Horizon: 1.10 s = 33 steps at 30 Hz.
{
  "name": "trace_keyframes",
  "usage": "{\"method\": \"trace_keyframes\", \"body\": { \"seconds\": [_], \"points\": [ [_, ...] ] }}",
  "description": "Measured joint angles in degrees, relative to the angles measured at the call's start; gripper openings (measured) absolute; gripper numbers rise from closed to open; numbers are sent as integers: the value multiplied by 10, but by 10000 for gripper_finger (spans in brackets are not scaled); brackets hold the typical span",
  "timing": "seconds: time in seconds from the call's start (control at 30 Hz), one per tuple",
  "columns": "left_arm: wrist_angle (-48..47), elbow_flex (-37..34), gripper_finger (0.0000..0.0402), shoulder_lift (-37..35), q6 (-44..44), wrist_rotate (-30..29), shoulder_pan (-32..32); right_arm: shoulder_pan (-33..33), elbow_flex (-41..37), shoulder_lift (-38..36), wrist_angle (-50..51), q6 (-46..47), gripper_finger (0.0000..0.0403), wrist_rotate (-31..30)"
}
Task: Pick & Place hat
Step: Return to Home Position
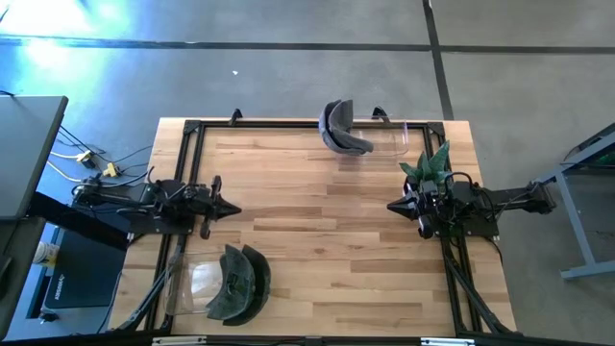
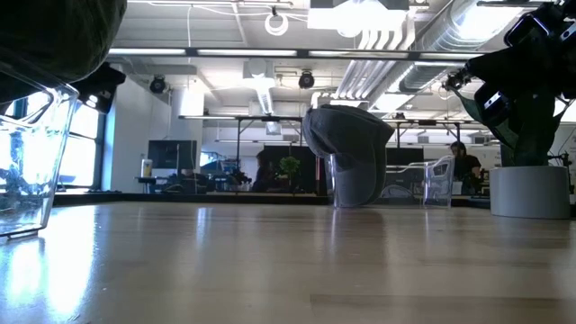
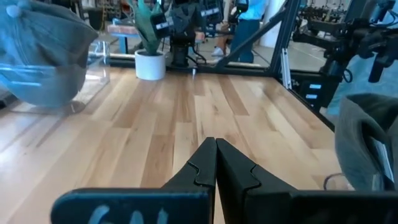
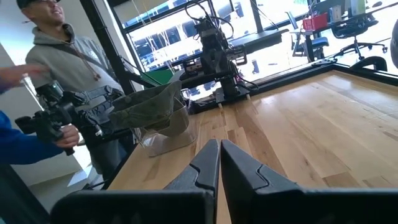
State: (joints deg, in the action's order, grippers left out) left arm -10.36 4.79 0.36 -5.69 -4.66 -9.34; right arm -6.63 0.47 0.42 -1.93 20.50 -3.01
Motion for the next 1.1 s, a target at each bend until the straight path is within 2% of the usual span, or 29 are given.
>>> {"method": "trace_keyframes", "body": {
  "seconds": [0.23,0.37,0.43,0.6,0.67,0.73,0.9,1.1],
  "points": [
    [104,-39,0,0,8,8,0,0,0,0,0,0,12,0],
    [108,-42,0,0,14,12,7,0,0,0,0,0,12,0],
    [108,-42,0,0,14,27,36,0,0,0,0,0,12,0],
    [126,-42,0,0,29,144,161,0,0,0,0,0,12,0],
    [128,-42,0,0,30,164,190,0,0,0,0,0,12,0],
    [127,-42,0,0,29,155,194,0,0,0,0,0,12,0],
    [110,-42,0,0,32,53,144,0,0,0,0,0,12,0],
    [114,-42,0,0,44,28,101,0,0,0,0,0,12,0]
  ]
}}
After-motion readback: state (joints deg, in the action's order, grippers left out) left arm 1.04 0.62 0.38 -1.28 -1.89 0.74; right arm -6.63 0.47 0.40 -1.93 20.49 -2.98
